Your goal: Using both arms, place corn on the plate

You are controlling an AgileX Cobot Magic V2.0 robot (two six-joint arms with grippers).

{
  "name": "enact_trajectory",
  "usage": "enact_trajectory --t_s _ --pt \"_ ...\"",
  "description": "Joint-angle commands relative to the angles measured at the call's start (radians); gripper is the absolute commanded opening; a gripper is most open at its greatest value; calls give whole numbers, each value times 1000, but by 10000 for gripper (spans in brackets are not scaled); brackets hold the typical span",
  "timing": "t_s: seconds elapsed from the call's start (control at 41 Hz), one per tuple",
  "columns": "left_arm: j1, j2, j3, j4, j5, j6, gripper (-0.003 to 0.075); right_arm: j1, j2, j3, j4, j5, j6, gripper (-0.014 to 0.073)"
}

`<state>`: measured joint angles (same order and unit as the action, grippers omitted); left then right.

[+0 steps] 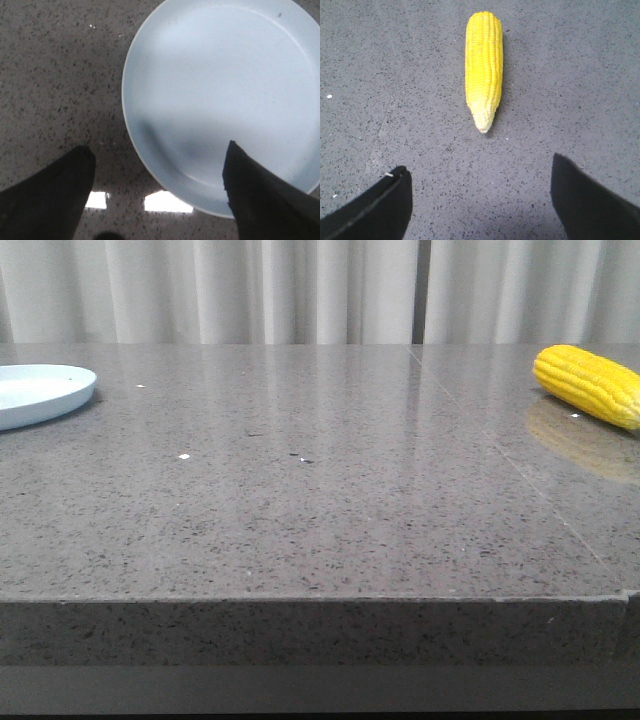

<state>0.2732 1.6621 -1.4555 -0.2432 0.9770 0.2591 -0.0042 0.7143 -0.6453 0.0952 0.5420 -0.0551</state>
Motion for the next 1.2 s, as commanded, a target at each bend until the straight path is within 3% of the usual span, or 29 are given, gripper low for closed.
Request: enact_trajectory --t_s 0.0,0.44,0.562,0.708,0.806,1.172 --pt "-6 17 -76 -28 -46 5 512 -3 2 -35 2 -73 -7 594" --pt "-6 175 -149 -28 -42 27 494 -3 2 -35 2 -73 -7 594" --pt "-6 189 -149 -28 -33 32 372 -3 2 -35 2 -73 -7 594" --pt "-6 196 -149 -28 -22 32 117 -3 2 -35 2 -73 -7 594" --pt "-6 196 -149 -28 -22 32 -13 -3 2 -35 2 -73 -7 594" --pt "-6 155 -180 -58 21 32 -20 -3 2 -35 2 -73 -7 594"
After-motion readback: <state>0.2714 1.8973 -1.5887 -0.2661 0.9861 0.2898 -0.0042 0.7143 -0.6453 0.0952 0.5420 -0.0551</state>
